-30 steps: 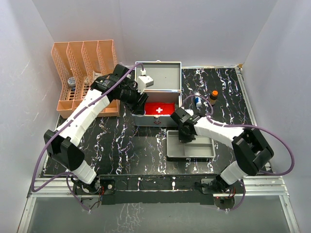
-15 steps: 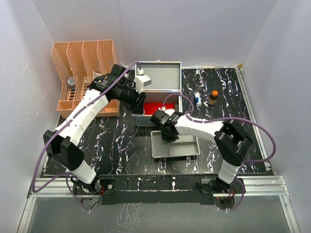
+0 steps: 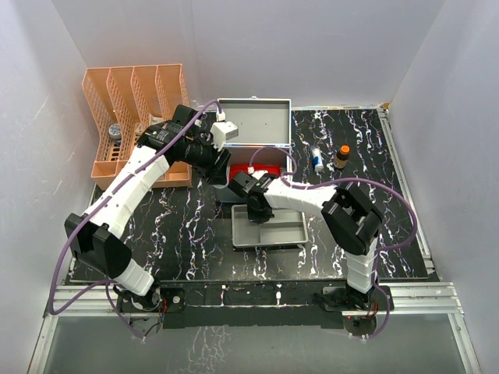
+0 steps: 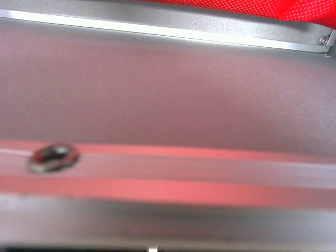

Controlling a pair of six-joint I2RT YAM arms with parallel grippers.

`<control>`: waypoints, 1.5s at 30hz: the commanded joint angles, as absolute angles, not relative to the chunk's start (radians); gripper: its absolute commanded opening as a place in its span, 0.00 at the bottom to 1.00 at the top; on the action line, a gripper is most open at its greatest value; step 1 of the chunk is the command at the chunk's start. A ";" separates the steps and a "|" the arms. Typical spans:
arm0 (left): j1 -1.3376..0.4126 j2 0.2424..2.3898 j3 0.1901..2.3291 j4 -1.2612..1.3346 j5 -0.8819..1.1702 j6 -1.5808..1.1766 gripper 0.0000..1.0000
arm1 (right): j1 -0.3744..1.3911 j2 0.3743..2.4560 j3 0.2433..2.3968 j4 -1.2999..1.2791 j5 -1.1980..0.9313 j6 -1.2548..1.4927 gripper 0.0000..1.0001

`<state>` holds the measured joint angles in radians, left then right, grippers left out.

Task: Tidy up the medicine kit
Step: Move the medicine box compartment to the center of the board, then place the pill bottle in the medicine box compartment.

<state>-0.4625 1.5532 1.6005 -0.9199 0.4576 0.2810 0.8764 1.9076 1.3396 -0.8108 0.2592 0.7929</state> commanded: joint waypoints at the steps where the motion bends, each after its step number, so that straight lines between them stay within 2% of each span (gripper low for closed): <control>1: -0.447 1.493 1.603 -0.923 0.486 0.296 0.00 | 0.882 1.909 1.363 -0.791 0.271 0.819 0.00; 2: -0.446 1.493 1.601 -0.924 0.487 0.298 0.00 | 0.883 1.902 1.361 -0.788 0.270 0.820 0.01; 9: -0.440 1.502 1.601 -0.938 0.496 0.321 0.00 | 0.882 1.844 1.380 -0.792 0.234 0.822 0.38; 11: -0.440 1.508 1.605 -0.946 0.500 0.334 0.00 | 0.882 1.821 1.393 -0.794 0.220 0.823 0.44; 15: -0.440 1.537 1.635 -0.985 0.524 0.367 0.00 | 0.884 1.752 1.441 -0.842 0.274 0.845 0.49; 20: -0.441 1.601 1.733 -1.053 0.551 0.421 0.00 | 0.871 1.626 1.563 -0.981 0.490 0.931 0.54; 23: -0.450 1.647 1.798 -1.099 0.575 0.459 0.00 | 0.838 1.569 1.639 -1.105 0.631 0.983 0.58; 28: -0.557 1.728 1.891 -1.201 0.552 0.560 0.00 | 0.720 1.445 1.666 -1.154 0.787 1.009 0.64; 29: -0.586 1.745 1.907 -1.221 0.544 0.584 0.00 | 0.690 1.422 1.666 -1.146 0.811 0.999 0.70; 30: -0.627 1.765 1.922 -1.239 0.537 0.601 0.00 | 0.660 1.404 1.664 -1.133 0.827 0.975 0.87; 31: -0.655 1.787 1.940 -1.256 0.532 0.617 0.00 | 0.626 1.389 1.664 -1.118 0.834 0.947 0.97; 37: -0.823 1.978 2.126 -1.376 0.504 0.662 0.00 | 0.501 1.350 1.702 -1.083 0.848 0.856 0.98; 45: -1.012 2.203 2.284 -1.439 0.389 0.640 0.00 | 0.479 1.303 1.750 -1.071 0.849 0.762 0.98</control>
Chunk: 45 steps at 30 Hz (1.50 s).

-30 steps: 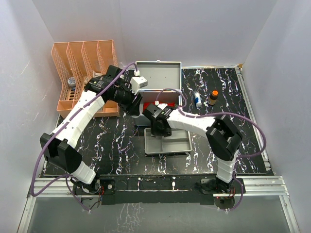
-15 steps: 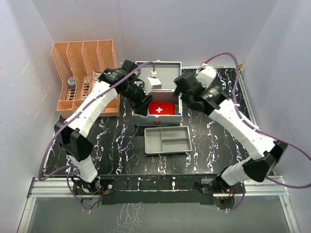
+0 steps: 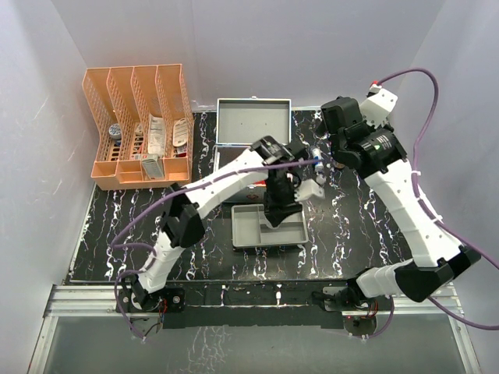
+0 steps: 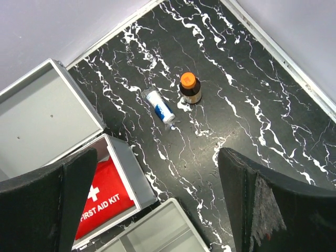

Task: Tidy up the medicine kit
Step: Place the pill bottle in the medicine box compartment.

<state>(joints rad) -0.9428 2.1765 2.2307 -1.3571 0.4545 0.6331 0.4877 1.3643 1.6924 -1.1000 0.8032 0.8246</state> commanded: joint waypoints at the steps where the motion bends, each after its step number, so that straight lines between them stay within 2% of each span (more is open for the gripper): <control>1: -1.032 2.216 2.279 -1.440 0.369 0.641 0.00 | 0.477 1.293 1.750 -1.069 0.850 0.756 0.98; 6: -1.088 2.260 2.247 -1.440 0.302 0.629 0.00 | 0.471 1.254 1.748 -1.066 0.842 0.734 0.98; 25: -1.123 2.400 2.298 -1.439 0.044 0.663 0.00 | 0.459 1.177 1.653 -1.006 0.774 0.668 0.98; 34: -1.123 2.410 2.276 -1.440 0.022 0.696 0.00 | 0.458 1.177 1.614 -0.986 0.749 0.657 0.98; 37: -1.123 2.414 2.278 -1.440 0.032 0.701 0.28 | 0.457 1.168 1.596 -0.986 0.746 0.664 0.98; 39: -1.123 2.419 2.283 -1.440 0.040 0.704 0.42 | 0.457 1.161 1.587 -0.988 0.746 0.669 0.98; 41: -1.123 2.422 2.289 -1.440 0.048 0.704 0.51 | 0.456 1.157 1.581 -0.993 0.749 0.670 0.98; 45: -1.123 2.430 2.295 -1.439 0.057 0.705 0.62 | 0.455 1.152 1.574 -0.997 0.754 0.669 0.98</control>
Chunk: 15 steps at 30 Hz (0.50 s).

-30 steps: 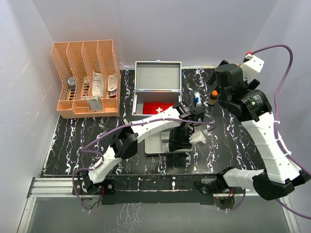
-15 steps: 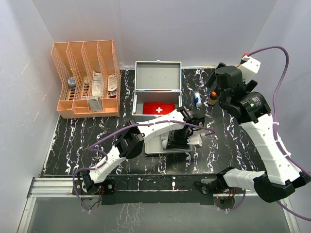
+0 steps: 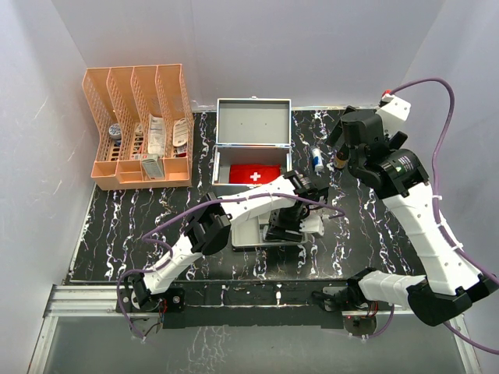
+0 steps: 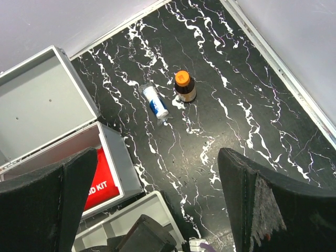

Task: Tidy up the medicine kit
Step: Place the pill bottle in the medicine box compartment.

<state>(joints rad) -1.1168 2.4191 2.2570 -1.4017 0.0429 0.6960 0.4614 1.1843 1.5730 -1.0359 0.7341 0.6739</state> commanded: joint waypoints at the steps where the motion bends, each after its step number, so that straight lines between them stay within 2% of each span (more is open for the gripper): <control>1: -1.123 2.432 2.296 -1.440 0.060 0.705 0.67 | 0.454 1.152 1.573 -0.997 0.753 0.668 0.98; 4: -1.123 2.439 2.304 -1.440 0.064 0.704 0.75 | 0.453 1.155 1.572 -0.997 0.756 0.659 0.98; 11: -1.122 2.436 2.399 -1.432 0.071 0.647 0.82 | 0.446 1.180 1.575 -0.993 0.742 0.598 0.98; 15: -1.121 2.356 2.367 -1.354 0.081 0.580 0.83 | 0.435 1.229 1.615 -0.985 0.706 0.538 0.98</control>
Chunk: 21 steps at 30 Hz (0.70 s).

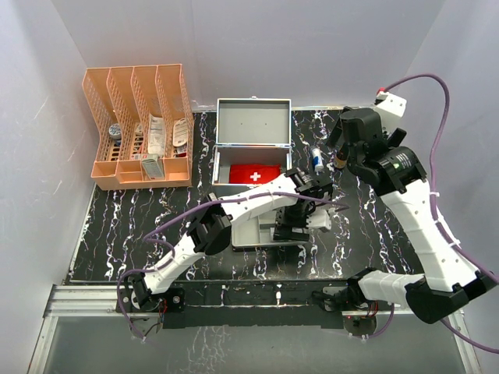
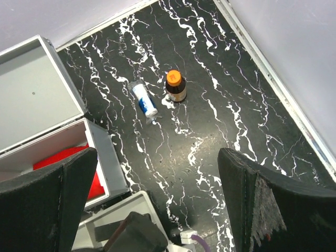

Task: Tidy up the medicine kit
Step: Place the pill bottle in the medicine box compartment, then pick up the pill bottle at the center of the board.

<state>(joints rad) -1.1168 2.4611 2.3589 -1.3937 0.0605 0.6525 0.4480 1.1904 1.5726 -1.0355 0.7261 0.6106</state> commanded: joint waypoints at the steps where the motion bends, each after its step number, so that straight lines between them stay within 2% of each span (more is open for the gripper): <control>1: -1.120 2.325 2.339 -1.321 0.081 0.562 0.83 | 0.431 1.242 1.629 -0.975 0.692 0.519 0.98; 7: -1.090 2.083 2.125 -1.096 0.073 0.427 0.85 | 0.399 1.343 1.730 -0.902 0.586 0.396 0.98; 9: -1.067 2.024 2.078 -1.064 0.068 0.384 0.89 | 0.377 1.390 1.764 -0.875 0.544 0.339 0.98; 11: -1.041 1.975 2.048 -1.056 0.056 0.376 0.98 | 0.347 1.443 1.806 -0.845 0.500 0.296 0.96; 17: -0.910 1.801 1.914 -0.966 0.017 0.358 0.99 | 0.218 1.671 1.995 -0.871 0.394 0.281 0.94; 21: -0.869 1.701 1.843 -0.905 -0.008 0.359 0.99 | 0.122 1.761 1.987 -0.859 0.352 0.353 0.93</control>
<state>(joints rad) -0.8913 1.7992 1.8999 -0.9634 0.0284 0.3820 0.2031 1.7042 1.9697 -0.8864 0.4107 0.3164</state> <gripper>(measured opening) 0.985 0.931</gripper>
